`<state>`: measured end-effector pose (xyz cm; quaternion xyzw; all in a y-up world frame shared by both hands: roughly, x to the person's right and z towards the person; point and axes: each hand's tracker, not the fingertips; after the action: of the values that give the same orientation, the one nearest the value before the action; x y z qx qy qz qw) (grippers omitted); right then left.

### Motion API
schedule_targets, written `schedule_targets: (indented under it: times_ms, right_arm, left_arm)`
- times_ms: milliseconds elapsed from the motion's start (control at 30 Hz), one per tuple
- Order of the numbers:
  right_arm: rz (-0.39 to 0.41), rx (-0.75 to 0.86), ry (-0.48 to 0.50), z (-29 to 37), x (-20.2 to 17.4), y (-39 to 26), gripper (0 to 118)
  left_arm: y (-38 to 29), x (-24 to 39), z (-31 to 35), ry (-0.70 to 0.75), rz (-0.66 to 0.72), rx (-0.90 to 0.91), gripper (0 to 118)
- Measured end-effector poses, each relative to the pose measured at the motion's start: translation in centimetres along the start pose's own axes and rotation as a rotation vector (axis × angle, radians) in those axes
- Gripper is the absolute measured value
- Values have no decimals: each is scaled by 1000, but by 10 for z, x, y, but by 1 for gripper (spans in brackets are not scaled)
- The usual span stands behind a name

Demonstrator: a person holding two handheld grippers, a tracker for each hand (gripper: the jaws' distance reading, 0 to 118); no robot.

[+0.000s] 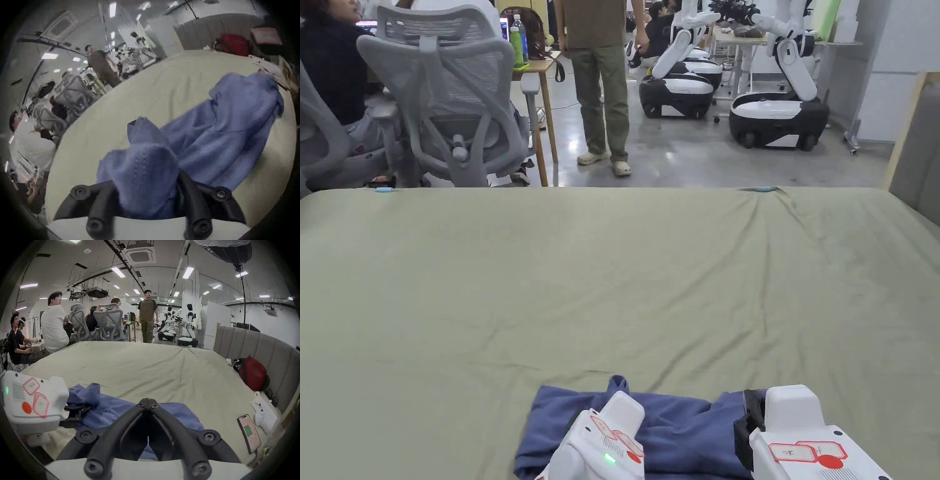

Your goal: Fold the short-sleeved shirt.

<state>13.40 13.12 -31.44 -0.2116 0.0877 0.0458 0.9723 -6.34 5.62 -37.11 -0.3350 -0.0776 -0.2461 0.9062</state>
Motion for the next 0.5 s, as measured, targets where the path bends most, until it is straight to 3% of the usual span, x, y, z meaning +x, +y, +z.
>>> schedule_targets:
  times_ms: [33,133,167,300,333,400,433,500]
  right_arm:
    - [-5,-2,0,1,3,-1,0]
    - [-18,-8,-2,2,10,0,0]
    - [-24,-11,1,2,11,0,0]
    - [-38,-14,24,5,15,3,0]
    - [-35,-16,30,6,15,2,0]
    - [-29,-22,34,5,15,2,0]
    - [-27,-23,38,5,15,2,0]
    - [-30,-26,43,3,15,1,0]
  left_arm:
    - [0,-6,2,-43,55,29,31]
    - [6,-31,20,-178,264,102,104]
    - [8,-43,31,-231,356,146,104]
    - [-7,-90,71,-298,700,229,96]
    - [-12,-97,75,-291,786,227,86]
    - [-22,-109,64,-280,870,209,54]
    - [-24,-111,54,-252,866,181,27]
    - [-24,-103,33,-235,870,128,8]
